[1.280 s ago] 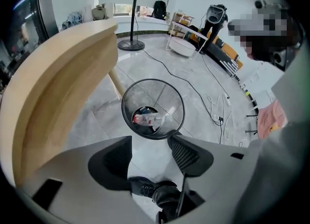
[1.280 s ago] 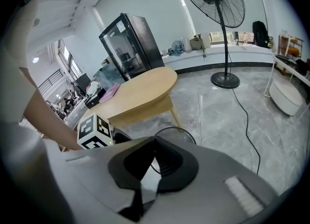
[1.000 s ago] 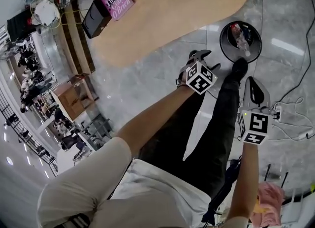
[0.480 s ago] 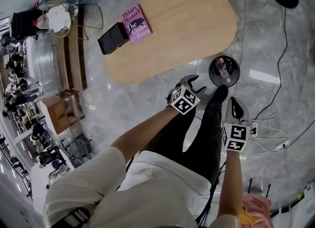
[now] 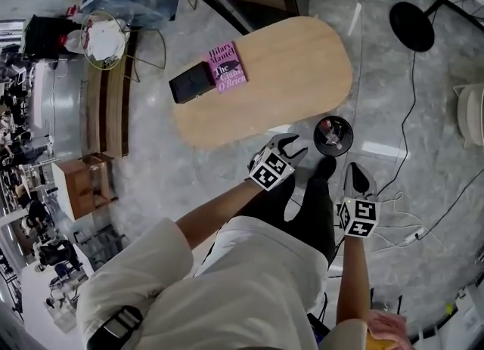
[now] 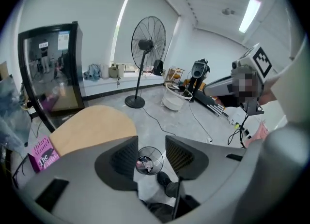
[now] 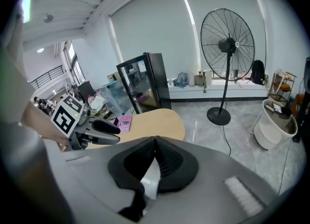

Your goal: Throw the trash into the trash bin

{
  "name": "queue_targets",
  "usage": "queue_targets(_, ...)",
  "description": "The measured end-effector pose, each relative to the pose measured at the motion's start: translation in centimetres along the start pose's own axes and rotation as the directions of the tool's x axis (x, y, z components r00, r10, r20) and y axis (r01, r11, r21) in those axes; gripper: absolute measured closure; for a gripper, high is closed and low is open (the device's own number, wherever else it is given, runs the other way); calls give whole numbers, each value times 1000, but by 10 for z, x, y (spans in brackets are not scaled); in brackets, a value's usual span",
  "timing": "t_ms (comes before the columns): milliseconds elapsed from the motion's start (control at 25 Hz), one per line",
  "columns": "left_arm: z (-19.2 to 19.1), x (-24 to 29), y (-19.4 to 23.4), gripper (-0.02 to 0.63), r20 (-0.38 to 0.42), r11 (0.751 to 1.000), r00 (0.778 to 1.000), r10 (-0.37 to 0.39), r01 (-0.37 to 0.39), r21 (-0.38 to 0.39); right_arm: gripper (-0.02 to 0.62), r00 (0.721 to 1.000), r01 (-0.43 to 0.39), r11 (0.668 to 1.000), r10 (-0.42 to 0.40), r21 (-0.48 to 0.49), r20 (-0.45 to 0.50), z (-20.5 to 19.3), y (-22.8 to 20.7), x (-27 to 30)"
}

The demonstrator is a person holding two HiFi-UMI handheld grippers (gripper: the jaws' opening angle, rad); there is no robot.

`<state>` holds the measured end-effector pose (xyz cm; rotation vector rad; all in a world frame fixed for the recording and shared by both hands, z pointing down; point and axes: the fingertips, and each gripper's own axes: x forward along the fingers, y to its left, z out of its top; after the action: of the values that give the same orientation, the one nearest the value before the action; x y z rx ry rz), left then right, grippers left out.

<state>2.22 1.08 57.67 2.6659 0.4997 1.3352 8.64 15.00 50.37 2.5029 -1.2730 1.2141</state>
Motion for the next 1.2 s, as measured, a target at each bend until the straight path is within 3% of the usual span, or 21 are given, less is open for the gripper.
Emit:
queue_targets(360,43,-121,8,469,100,1000,995,-1,-1,16,584,997,18,996,-11,-86,79,67,60,-60)
queue_targets(600,72,-185,20,533,198,1000,980,17,-22,21,584,984,79,992,-62,-101,166,103,81,-106)
queue_targets(1040,119,-242,-7,592,290,996,957,-10,-14,83,584,954,157,980,-118,-124,276,132,96,-184)
queue_targets(1200,144,-259,-31,598,358,996,934,-26,-8,92,584,939,157,980,-111,-120,325,140,88,-214)
